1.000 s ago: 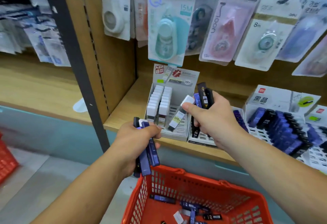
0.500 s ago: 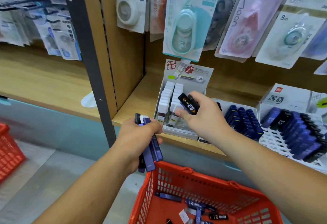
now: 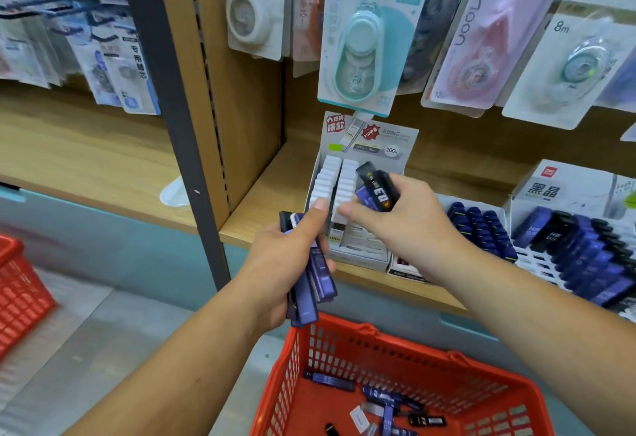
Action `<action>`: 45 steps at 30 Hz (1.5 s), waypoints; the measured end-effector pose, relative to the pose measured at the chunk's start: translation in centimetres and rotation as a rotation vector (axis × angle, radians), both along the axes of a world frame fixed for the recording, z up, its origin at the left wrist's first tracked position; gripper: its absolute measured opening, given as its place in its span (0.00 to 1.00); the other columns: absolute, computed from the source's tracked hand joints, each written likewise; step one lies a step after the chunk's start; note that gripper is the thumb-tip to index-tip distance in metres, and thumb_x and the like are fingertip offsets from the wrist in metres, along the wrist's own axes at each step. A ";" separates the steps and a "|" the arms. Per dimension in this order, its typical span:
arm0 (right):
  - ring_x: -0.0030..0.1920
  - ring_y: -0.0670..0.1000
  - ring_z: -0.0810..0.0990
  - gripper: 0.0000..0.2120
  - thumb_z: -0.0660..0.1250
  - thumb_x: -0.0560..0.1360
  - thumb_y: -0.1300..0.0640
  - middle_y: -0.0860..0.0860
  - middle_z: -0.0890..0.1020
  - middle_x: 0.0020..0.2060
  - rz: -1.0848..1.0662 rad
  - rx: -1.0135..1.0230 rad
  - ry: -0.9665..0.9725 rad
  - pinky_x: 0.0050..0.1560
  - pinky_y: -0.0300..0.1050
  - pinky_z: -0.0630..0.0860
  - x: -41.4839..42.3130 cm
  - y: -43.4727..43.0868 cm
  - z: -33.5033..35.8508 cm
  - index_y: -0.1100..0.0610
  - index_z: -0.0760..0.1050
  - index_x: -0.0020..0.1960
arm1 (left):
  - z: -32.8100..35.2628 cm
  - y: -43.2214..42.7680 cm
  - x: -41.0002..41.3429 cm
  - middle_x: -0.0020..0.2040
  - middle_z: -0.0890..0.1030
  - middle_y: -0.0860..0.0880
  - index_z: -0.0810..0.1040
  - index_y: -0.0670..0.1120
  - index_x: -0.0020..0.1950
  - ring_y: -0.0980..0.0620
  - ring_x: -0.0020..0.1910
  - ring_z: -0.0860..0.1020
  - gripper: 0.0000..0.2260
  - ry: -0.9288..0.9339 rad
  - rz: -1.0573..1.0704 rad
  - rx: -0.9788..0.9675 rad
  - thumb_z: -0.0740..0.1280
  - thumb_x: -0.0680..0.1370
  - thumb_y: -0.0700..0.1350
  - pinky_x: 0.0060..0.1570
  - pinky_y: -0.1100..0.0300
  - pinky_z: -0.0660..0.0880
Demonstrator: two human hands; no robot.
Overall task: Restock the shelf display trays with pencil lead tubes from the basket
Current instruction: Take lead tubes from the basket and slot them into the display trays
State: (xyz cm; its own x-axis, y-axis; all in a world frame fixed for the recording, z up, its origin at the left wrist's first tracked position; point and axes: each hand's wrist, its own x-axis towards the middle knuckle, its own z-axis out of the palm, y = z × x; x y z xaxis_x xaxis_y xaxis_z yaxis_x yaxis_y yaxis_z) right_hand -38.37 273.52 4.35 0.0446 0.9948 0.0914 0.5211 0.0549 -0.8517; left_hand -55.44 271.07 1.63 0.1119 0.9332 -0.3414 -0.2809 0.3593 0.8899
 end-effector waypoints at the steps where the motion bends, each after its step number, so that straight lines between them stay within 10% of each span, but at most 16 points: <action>1: 0.29 0.46 0.75 0.11 0.79 0.73 0.49 0.46 0.79 0.31 0.034 -0.078 0.123 0.30 0.43 0.71 0.4 -0.5 0.6 0.53 0.81 0.48 | 0.1 -0.1 0.4 0.38 0.80 0.46 0.78 0.45 0.49 0.49 0.31 0.79 0.21 0.004 -0.056 0.011 0.72 0.75 0.63 0.31 0.59 0.77; 7: 0.27 0.51 0.65 0.09 0.76 0.76 0.52 0.56 0.74 0.30 0.213 -0.349 0.365 0.27 0.42 0.59 3.2 -2.2 1.1 0.54 0.84 0.54 | 0.9 -0.6 3.7 0.37 0.76 0.46 0.86 0.51 0.59 0.50 0.30 0.75 0.22 -0.105 -0.219 0.084 0.65 0.79 0.65 0.29 0.60 0.74; 13: 0.25 0.49 0.66 0.10 0.76 0.76 0.59 0.56 0.75 0.29 0.161 -0.304 0.400 0.24 0.40 0.61 4.5 -3.0 -0.1 0.58 0.82 0.56 | 0.2 -0.4 5.2 0.35 0.76 0.47 0.87 0.49 0.55 0.50 0.28 0.74 0.22 -0.101 -0.279 0.093 0.69 0.75 0.65 0.30 0.59 0.73; 19: 0.30 0.53 0.67 0.11 0.75 0.77 0.51 0.56 0.74 0.33 0.098 -0.366 0.518 0.26 0.42 0.59 5.4 -2.5 -0.3 0.58 0.79 0.49 | -0.3 -0.1 4.7 0.30 0.75 0.45 0.77 0.44 0.37 0.52 0.24 0.73 0.11 0.009 -0.303 0.111 0.75 0.77 0.44 0.24 0.62 0.69; 24: 0.30 0.52 0.71 0.14 0.74 0.73 0.48 0.55 0.75 0.31 0.095 -0.486 0.640 0.22 0.39 0.58 5.9 -3.1 -0.1 0.59 0.78 0.48 | -0.3 0.6 5.1 0.35 0.79 0.48 0.79 0.46 0.41 0.52 0.28 0.78 0.12 -0.083 -0.174 0.024 0.74 0.76 0.53 0.27 0.61 0.74; 34: 0.27 0.50 0.68 0.09 0.76 0.74 0.56 0.54 0.76 0.35 0.060 -0.410 0.622 0.23 0.39 0.60 6.5 -3.8 -0.4 0.58 0.79 0.48 | 0.0 0.0 6.7 0.33 0.78 0.45 0.79 0.43 0.42 0.51 0.29 0.77 0.09 -0.117 -0.194 0.012 0.71 0.79 0.45 0.26 0.60 0.75; 39: 0.26 0.50 0.68 0.16 0.79 0.72 0.57 0.57 0.80 0.36 0.131 -0.496 0.515 0.23 0.39 0.58 6.3 -5.2 -0.4 0.62 0.78 0.54 | 0.1 0.2 7.0 0.44 0.78 0.39 0.78 0.43 0.46 0.42 0.42 0.79 0.13 -0.183 -0.034 0.040 0.73 0.75 0.52 0.44 0.42 0.83; 45: 0.27 0.49 0.67 0.17 0.78 0.72 0.60 0.57 0.80 0.35 0.180 -0.542 0.546 0.23 0.39 0.58 6.6 -5.7 -0.1 0.65 0.78 0.57 | 0.0 -0.2 6.9 0.43 0.78 0.42 0.80 0.43 0.48 0.45 0.39 0.77 0.05 -0.112 0.072 0.080 0.72 0.79 0.44 0.39 0.51 0.79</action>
State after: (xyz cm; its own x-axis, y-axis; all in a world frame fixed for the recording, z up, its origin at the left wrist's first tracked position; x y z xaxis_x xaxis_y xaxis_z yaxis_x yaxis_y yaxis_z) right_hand -31.72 267.84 4.28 -0.2223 0.8906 -0.3968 0.0438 -0.3974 -0.9166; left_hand -48.56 270.92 1.61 0.0768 0.9640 -0.2545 -0.4027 0.2635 0.8766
